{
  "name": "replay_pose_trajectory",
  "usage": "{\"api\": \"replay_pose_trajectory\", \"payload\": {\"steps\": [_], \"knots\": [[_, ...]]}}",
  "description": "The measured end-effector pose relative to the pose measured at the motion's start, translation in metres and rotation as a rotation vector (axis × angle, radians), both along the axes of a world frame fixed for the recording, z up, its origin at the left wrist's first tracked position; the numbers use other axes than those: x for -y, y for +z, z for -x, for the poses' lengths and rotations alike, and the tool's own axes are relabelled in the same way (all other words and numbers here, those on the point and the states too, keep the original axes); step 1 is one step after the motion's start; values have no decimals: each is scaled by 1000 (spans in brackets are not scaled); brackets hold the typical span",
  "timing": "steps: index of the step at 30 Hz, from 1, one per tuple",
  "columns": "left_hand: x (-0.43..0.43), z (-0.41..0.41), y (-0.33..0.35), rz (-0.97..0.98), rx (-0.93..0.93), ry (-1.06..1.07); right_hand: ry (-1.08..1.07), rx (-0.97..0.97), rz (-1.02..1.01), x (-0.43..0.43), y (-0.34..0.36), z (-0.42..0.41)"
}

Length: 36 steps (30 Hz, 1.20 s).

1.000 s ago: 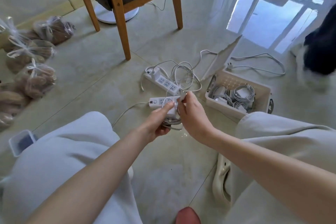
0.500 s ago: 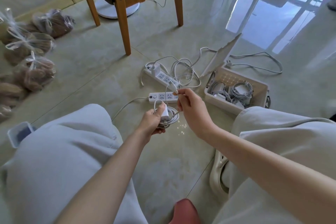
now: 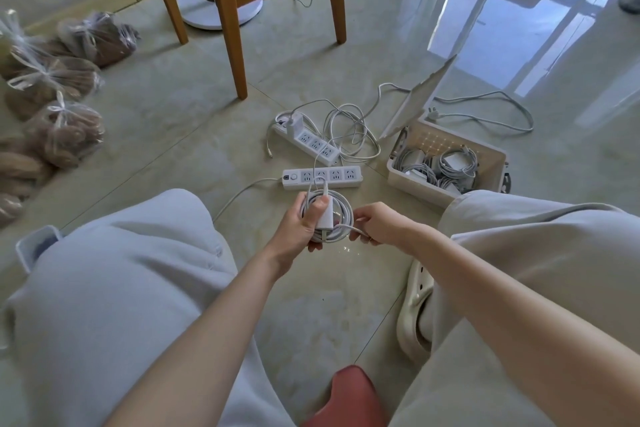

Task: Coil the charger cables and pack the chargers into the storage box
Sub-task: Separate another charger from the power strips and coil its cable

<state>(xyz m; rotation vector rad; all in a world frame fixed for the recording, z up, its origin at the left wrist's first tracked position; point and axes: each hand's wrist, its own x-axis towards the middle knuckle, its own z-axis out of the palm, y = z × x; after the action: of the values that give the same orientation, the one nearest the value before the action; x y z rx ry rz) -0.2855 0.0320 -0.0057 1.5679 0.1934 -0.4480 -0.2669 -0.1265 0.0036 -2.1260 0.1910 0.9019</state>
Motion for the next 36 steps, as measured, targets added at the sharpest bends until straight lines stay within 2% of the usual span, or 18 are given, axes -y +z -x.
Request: {"api": "replay_pose_trajectory", "payload": {"steps": [3, 10, 13, 17, 20, 23, 27, 30, 32, 36], "knots": [[-2, -1, 3, 36, -13, 22, 32, 29, -79, 0, 5, 3], [-4, 0, 8, 63, -174, -101, 25, 166, -149, 4, 12, 13], [-5, 1, 5, 80, -231, -114, -154, 195, -207, 2, 8, 16], [-2, 2, 4, 35, -223, -127, -402, 130, -254, -2, -1, 19], [6, 8, 4, -36, -155, -166, -632, 100, -156, -7, -15, 23], [14, 14, 1, -65, -129, -136, -704, 80, -57, -15, -23, 26], [15, 14, -7, -18, -264, 36, -794, -10, -214, -24, -22, 23], [10, 13, -14, -24, -336, 103, -638, -99, -290, -32, -15, 27], [7, 13, -17, -46, -329, 124, -630, -140, -355, -34, -10, 30], [9, 12, -13, -5, -288, 121, -879, -171, -565, -27, -6, 29]]}}
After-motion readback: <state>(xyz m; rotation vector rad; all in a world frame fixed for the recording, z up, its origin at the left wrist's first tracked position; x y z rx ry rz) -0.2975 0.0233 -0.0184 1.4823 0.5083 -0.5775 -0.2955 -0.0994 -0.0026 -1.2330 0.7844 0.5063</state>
